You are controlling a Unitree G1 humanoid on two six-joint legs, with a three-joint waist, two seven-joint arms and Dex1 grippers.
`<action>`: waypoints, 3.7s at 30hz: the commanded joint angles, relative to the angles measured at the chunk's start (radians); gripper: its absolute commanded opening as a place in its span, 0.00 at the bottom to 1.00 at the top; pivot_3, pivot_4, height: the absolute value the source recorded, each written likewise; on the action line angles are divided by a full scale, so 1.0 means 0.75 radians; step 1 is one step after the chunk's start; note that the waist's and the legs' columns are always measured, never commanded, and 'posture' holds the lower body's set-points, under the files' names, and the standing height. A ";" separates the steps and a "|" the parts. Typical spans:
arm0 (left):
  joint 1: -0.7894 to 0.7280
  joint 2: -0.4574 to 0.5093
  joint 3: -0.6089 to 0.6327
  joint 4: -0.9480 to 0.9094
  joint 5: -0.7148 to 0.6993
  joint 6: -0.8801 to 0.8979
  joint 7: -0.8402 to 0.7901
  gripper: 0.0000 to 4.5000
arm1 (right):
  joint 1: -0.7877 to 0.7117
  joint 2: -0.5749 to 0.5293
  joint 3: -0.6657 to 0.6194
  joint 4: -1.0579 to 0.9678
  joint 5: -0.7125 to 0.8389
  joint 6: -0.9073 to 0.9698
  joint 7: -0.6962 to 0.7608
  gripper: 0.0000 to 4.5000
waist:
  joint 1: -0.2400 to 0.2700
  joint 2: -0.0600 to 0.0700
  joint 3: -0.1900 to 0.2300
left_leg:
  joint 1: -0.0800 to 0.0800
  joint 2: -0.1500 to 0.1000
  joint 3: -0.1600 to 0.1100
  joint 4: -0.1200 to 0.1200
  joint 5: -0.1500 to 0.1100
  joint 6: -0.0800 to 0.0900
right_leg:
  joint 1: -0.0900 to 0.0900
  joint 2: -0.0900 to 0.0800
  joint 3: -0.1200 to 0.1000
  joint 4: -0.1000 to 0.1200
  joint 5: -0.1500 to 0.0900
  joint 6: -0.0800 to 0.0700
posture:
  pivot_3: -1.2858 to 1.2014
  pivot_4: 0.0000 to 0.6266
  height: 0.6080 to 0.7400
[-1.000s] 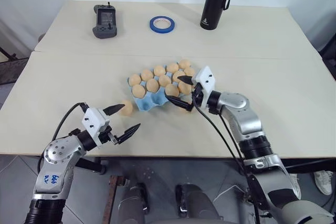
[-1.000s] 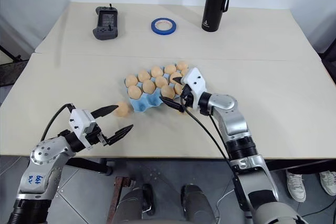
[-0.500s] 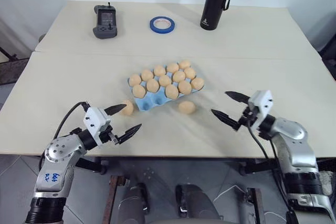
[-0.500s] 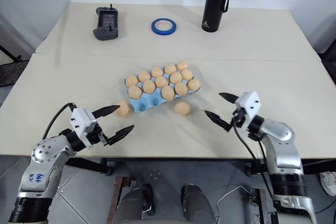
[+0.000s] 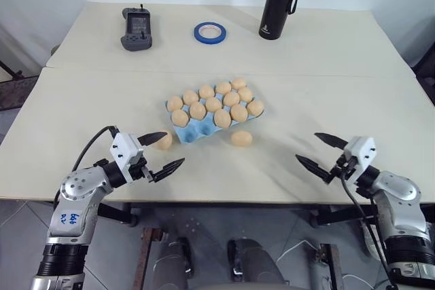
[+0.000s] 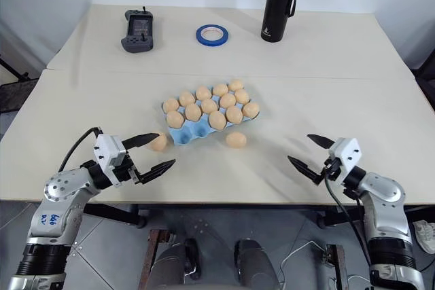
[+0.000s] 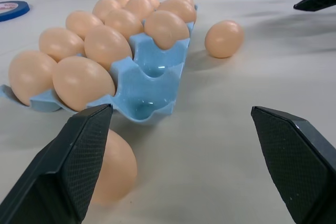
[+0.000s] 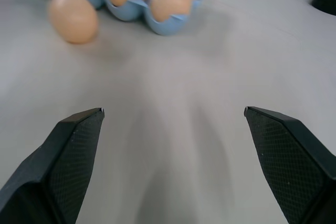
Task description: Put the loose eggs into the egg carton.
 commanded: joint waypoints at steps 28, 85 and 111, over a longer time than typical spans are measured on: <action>0.196 -0.008 0.063 -0.218 -0.048 -0.036 0.034 1.00 | -0.494 0.296 0.355 0.224 -0.113 0.094 0.163 0.37 | 0.000 0.000 0.000 | -0.001 0.000 0.000 0.000 0.000 0.000 | -0.001 -0.001 -0.001 0.002 0.000 -0.001 | 0.52 0.24 1.00; 0.021 -0.124 0.038 0.089 0.127 0.037 0.389 1.00 | -0.066 0.104 0.147 -0.353 0.160 0.108 0.237 1.00 | 0.006 0.000 0.000 | -0.002 -0.003 -0.005 -0.003 -0.001 0.000 | 0.000 -0.003 -0.004 -0.004 -0.001 -0.003 | 0.52 0.24 1.00; -0.254 -0.234 -0.115 0.101 0.101 0.003 0.263 0.32 | -0.050 0.096 0.140 -0.343 0.127 0.108 0.124 1.00 | 0.032 -0.001 0.000 | -0.002 -0.002 -0.005 0.007 -0.001 0.001 | 0.001 -0.001 -0.002 0.003 0.001 0.001 | 0.52 0.24 1.00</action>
